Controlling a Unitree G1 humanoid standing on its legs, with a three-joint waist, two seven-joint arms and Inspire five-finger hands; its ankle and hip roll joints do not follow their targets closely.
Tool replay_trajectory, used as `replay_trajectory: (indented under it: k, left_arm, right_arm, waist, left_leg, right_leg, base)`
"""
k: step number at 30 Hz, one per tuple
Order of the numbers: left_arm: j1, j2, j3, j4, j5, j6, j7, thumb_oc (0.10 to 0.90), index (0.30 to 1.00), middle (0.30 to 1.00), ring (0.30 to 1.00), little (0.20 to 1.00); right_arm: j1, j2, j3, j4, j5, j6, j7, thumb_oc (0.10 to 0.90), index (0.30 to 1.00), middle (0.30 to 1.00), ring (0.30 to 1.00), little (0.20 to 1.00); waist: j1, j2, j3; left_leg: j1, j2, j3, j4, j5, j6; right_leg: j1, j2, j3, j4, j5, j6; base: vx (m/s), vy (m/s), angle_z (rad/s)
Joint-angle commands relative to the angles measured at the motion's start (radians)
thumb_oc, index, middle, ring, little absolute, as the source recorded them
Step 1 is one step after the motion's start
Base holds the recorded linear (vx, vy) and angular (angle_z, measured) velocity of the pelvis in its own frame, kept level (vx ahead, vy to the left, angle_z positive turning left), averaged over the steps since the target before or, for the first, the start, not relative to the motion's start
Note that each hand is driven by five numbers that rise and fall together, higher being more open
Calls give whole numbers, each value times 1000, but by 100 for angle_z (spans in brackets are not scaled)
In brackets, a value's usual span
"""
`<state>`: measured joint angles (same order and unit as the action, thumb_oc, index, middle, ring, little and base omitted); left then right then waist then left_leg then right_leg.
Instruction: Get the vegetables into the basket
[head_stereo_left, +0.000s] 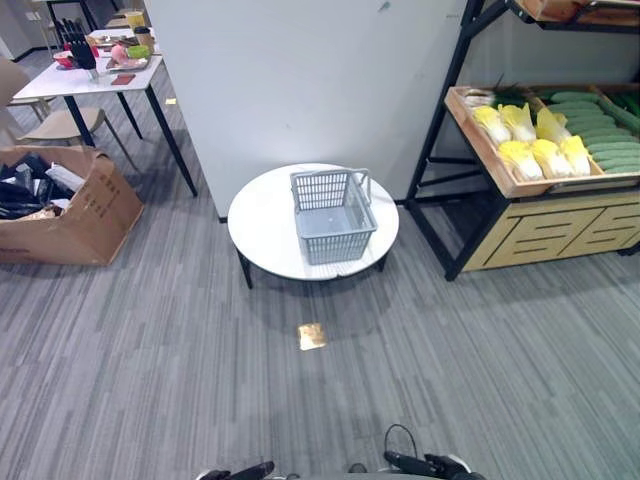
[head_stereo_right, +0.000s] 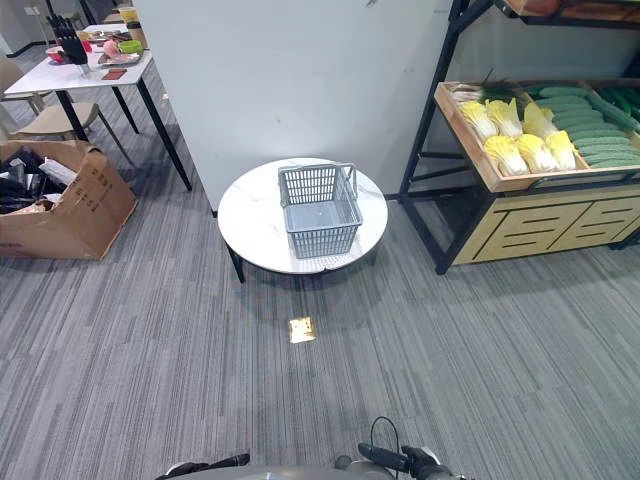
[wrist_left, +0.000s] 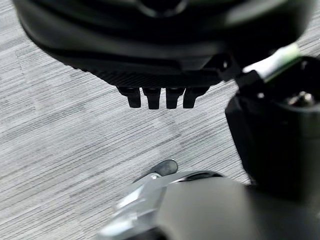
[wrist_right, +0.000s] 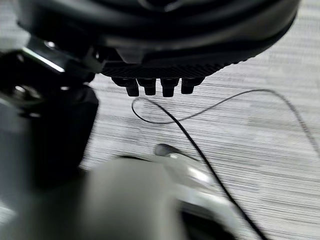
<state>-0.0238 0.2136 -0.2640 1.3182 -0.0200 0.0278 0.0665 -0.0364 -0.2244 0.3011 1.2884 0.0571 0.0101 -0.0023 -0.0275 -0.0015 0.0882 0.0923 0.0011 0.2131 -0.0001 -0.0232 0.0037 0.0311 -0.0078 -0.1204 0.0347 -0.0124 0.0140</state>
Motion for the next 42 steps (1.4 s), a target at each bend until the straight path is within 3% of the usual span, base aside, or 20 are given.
replay_trajectory:
  k: [1, 42]
  left_arm:
    - [-49, 7, -11, 24, 22, -15, 8, 900, 1000, 1000, 1000, 1000]
    - [-36, 11, 10, 67, 32, 2, 1, 900, 1000, 1000, 1000, 1000]
  right_arm:
    - [-47, -18, 35, 54, 4, -3, 1, 900, 1000, 1000, 1000, 1000]
    - [-34, -13, 30, 66, -2, 5, 12, 900, 1000, 1000, 1000, 1000]
  waist:
    - [-10, -18, 6]
    - [3, -31, 1]
  left_leg:
    - [34, 47, -46, -87, 34, -84]
    - [50, 31, -43, -87, 13, -65]
  right_leg:
    - [79, -81, 29, -122, 66, 120]
    - [92, -93, 32, -122, 65, 124]
  base:
    - [0, 0, 0]
    - [2, 1, 0]
